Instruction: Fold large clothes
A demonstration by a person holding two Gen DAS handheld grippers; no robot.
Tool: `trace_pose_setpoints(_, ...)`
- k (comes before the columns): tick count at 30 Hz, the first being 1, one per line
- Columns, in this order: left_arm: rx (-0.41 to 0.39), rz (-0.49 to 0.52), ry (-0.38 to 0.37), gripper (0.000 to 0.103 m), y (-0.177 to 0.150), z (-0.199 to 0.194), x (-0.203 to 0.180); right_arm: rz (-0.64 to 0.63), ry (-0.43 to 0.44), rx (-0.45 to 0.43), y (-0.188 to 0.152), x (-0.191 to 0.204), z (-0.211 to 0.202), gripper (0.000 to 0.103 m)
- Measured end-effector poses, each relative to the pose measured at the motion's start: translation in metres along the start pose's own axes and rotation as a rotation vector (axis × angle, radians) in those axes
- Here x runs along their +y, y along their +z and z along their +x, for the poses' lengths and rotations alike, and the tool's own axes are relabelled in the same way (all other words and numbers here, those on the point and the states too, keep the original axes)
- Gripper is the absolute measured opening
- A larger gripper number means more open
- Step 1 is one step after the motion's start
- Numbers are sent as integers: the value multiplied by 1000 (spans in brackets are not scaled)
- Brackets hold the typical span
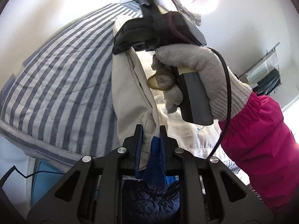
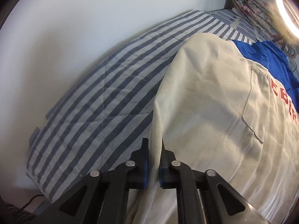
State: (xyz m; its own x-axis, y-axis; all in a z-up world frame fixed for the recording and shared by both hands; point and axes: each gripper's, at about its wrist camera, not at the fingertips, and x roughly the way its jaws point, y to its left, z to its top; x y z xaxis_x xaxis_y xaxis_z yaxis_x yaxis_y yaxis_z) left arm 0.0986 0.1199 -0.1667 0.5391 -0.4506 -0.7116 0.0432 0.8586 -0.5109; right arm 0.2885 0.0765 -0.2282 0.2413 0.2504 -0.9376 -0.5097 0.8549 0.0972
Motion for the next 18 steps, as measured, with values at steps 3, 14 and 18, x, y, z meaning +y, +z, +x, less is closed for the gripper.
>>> trace_pose_setpoints(3,-5,53,4,15,0,3,-21,112,126,-64,-5,-40,-23,1)
trace_pose_setpoints(14,34,223,-23,15,-8,24,-89,447,333,-258,-77,-150,-69,1)
trace_pose_setpoints(18,73,275,-36,12,-15,42,-107,529,349,-284,-104,-178,-71,1)
